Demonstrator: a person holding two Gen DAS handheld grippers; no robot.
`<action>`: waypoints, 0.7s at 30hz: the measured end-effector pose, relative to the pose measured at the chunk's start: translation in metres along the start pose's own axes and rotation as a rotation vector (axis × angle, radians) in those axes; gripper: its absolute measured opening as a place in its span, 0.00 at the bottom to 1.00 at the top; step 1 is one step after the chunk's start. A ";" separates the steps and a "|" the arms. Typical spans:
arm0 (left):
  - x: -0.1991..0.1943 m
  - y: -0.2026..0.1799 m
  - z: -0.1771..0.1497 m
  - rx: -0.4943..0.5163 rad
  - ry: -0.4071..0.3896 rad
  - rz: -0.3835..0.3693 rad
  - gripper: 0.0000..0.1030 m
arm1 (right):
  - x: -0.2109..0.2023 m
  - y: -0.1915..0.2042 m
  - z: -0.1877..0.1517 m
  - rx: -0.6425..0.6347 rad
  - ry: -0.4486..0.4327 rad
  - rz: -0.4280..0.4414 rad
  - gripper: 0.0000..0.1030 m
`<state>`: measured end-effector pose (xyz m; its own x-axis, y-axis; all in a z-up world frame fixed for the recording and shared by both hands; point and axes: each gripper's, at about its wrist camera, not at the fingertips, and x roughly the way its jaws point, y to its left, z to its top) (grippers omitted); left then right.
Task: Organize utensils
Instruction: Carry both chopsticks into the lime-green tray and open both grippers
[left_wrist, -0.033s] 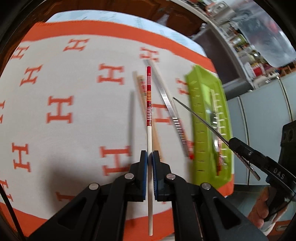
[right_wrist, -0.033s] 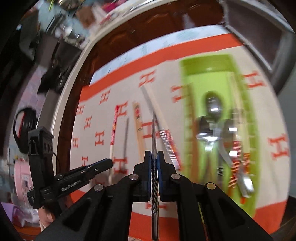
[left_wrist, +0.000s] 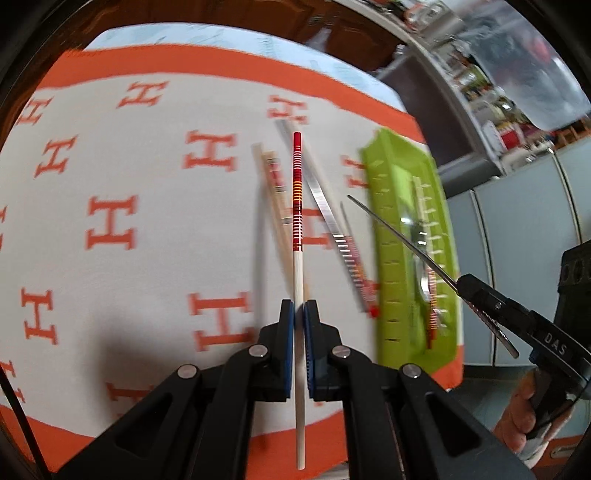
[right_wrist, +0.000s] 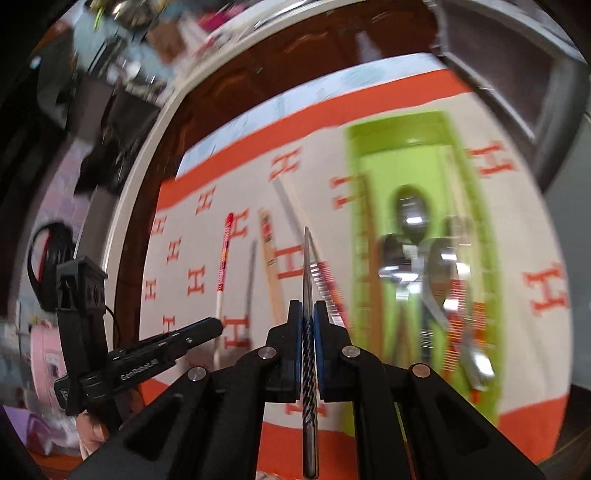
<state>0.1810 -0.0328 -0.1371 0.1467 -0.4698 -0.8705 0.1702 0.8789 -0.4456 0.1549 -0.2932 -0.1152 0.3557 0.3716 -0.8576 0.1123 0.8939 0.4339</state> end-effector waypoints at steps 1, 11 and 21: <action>0.000 -0.007 0.002 0.013 0.001 -0.005 0.03 | -0.009 -0.007 0.000 0.014 -0.015 0.001 0.06; 0.015 -0.091 0.025 0.103 0.026 -0.077 0.03 | -0.088 -0.069 0.006 0.112 -0.208 -0.022 0.05; 0.074 -0.121 0.046 0.070 0.110 -0.041 0.10 | -0.034 -0.080 0.022 0.175 -0.227 -0.184 0.06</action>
<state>0.2160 -0.1776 -0.1375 0.0312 -0.4897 -0.8713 0.2419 0.8496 -0.4688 0.1546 -0.3828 -0.1149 0.5100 0.1252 -0.8510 0.3442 0.8770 0.3353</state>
